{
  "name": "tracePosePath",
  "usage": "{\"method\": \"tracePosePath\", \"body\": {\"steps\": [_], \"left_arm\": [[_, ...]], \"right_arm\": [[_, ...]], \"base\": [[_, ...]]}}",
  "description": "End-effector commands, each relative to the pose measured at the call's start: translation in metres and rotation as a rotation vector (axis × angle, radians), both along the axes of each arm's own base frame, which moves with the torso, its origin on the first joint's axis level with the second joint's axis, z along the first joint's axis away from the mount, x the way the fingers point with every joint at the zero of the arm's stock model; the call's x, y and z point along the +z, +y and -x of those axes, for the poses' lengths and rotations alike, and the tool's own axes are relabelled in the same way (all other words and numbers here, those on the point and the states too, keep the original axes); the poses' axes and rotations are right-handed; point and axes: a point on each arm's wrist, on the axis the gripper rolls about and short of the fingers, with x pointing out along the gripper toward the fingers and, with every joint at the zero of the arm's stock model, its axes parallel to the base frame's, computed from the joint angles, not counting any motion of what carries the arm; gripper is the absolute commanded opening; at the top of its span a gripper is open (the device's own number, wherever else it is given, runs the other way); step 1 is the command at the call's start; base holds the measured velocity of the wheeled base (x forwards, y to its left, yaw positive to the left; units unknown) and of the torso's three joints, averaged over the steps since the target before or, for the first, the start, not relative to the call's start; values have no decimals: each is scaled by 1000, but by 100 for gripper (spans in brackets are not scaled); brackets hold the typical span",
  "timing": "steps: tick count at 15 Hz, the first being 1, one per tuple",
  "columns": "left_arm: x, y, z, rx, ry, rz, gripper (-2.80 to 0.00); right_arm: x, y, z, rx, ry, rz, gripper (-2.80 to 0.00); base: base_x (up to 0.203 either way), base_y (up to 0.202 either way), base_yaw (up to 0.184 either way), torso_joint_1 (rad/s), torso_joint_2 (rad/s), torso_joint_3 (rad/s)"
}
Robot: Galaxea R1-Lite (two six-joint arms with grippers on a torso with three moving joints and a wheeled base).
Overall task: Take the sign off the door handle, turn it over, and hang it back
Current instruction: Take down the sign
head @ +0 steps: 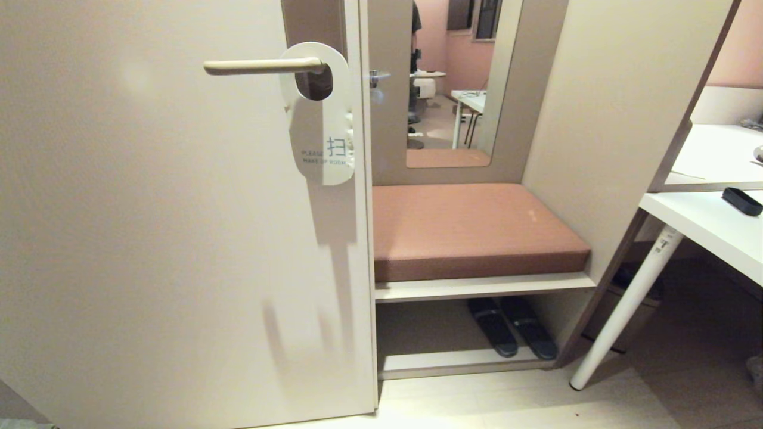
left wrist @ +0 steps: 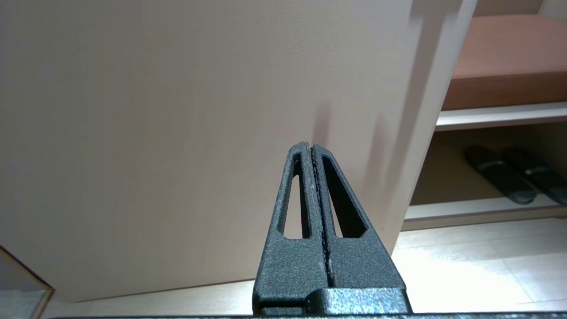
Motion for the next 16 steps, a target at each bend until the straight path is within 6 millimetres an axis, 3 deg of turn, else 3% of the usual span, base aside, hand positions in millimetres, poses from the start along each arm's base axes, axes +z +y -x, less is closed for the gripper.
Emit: {"method": "tracePosePath", "body": {"steps": [1, 7, 16], "left_arm": [[0, 0, 0, 3, 1, 9, -280], [0, 0, 0, 6, -1, 24, -280], [0, 0, 0, 4, -1, 22, -280]], "right_arm": [[0, 0, 0, 0, 0, 1, -280], [0, 0, 0, 0, 2, 1, -280], [0, 0, 0, 0, 0, 1, -280]], "base": [[0, 0, 0, 0, 0, 0], [2, 32, -3, 1, 0, 1], [0, 192, -1, 3, 2, 1]]}}
